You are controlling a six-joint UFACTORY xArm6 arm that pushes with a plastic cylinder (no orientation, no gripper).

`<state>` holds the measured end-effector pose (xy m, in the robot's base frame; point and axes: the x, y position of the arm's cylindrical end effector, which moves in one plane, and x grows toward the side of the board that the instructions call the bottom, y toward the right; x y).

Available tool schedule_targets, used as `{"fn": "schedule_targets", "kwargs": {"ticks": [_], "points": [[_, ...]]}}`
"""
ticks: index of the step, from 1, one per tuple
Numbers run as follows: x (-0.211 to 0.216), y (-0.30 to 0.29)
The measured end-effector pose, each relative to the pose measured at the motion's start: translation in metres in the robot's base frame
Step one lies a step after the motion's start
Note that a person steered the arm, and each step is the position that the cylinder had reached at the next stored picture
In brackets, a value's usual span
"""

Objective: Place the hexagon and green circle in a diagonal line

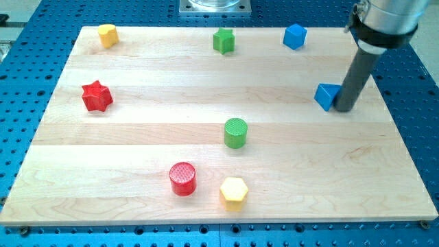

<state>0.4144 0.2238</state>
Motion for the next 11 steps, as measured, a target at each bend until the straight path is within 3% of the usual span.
{"fn": "schedule_targets", "kwargs": {"ticks": [3, 5, 8, 9, 10, 11], "points": [[0.052, -0.002], [0.026, -0.140], [0.022, -0.170], [0.051, -0.161], [0.068, -0.192], [0.057, -0.240]]}}
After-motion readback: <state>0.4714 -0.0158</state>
